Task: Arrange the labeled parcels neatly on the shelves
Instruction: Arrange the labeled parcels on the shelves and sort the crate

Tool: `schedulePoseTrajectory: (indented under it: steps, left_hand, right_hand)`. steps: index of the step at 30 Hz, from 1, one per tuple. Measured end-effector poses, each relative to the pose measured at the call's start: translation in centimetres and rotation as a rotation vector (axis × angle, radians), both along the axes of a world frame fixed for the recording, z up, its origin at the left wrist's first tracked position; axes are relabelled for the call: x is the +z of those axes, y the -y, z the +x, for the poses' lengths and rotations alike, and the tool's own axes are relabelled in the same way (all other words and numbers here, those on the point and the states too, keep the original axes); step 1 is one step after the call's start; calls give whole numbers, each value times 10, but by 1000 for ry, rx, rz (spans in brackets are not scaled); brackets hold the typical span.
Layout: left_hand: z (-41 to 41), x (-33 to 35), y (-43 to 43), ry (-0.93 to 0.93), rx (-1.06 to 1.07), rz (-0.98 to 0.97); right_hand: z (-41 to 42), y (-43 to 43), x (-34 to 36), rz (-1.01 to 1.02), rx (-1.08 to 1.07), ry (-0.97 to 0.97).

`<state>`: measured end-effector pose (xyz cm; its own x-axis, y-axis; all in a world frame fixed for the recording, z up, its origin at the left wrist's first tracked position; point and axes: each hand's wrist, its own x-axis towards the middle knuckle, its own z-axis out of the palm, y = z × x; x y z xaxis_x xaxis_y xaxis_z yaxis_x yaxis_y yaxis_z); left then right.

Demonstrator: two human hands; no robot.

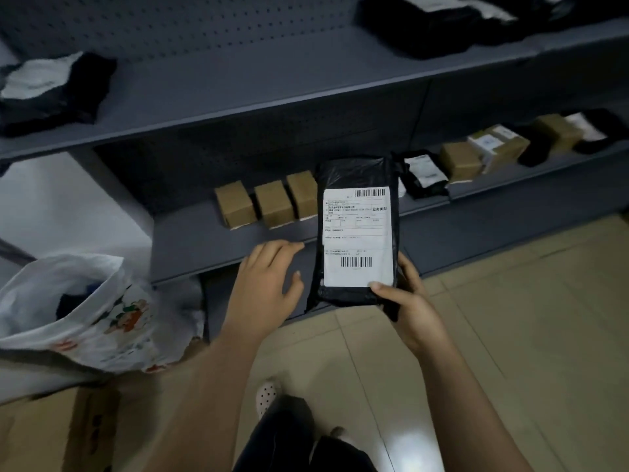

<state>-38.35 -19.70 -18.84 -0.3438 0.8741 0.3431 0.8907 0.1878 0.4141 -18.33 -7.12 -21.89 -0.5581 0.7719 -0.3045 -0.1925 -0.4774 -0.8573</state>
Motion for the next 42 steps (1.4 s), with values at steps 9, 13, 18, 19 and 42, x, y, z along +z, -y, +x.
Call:
schedulePoseTrajectory:
  steps: [9,13,18,19,42]
  left_hand:
    - [52,-5,-94,54,-308,-30]
    - [61,-4,-146,77,-491,-51]
    - [67,5,-215,83,-682,-13]
    - [69,7,-227,84,-717,-9]
    - [210,-6,-417,123,-861,-42]
  right_hand:
    - [84,-24,2,-16,-340,-12]
    - [99,-35,4,-5,-509,-3]
    - [104,-50,10,25,-702,2]
    - [104,-52,10,32,-740,3]
    - [237,-202,-4,13,-865,80]
